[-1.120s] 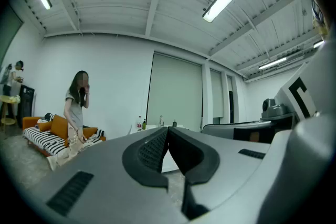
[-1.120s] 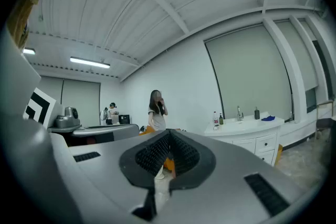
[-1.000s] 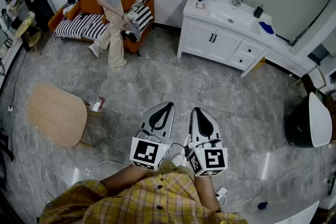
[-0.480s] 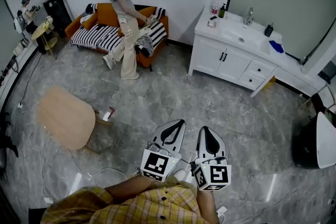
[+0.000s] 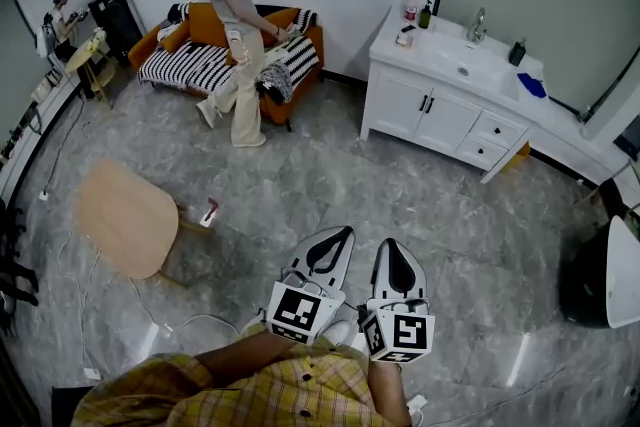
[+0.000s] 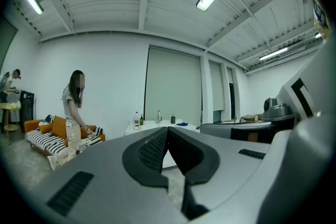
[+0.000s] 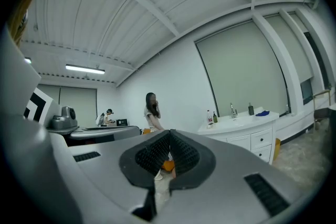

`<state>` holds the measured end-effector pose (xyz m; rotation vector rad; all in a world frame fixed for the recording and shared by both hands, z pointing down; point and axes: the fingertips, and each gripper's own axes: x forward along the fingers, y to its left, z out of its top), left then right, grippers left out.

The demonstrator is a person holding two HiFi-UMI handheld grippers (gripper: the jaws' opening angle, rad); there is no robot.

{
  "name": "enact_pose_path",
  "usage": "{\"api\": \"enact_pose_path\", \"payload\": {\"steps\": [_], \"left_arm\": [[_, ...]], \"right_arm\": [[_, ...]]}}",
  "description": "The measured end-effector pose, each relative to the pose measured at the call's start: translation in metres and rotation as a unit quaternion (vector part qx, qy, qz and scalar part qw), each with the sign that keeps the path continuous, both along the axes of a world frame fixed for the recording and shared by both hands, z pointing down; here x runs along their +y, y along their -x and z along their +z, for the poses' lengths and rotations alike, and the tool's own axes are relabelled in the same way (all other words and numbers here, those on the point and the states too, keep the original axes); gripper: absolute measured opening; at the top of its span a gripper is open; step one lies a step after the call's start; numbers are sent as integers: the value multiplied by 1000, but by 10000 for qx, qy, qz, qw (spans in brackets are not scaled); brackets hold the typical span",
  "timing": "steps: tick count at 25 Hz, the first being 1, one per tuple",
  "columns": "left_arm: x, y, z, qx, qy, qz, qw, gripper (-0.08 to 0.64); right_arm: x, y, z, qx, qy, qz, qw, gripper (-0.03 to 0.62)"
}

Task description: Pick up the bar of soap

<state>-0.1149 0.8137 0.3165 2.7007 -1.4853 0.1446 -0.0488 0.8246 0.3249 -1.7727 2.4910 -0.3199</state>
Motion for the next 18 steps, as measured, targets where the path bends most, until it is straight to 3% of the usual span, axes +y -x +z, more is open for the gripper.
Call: {"api": "enact_pose_path", "payload": {"steps": [8, 18], "left_arm": [[-77, -9, 21, 47, 123, 72, 9999, 14], [-288, -6, 12, 171, 61, 269, 9995, 12]], "right_arm": [[-76, -9, 20, 86, 202, 65, 9997, 20], [-281, -7, 12, 261, 257, 357, 9987, 20]]}}
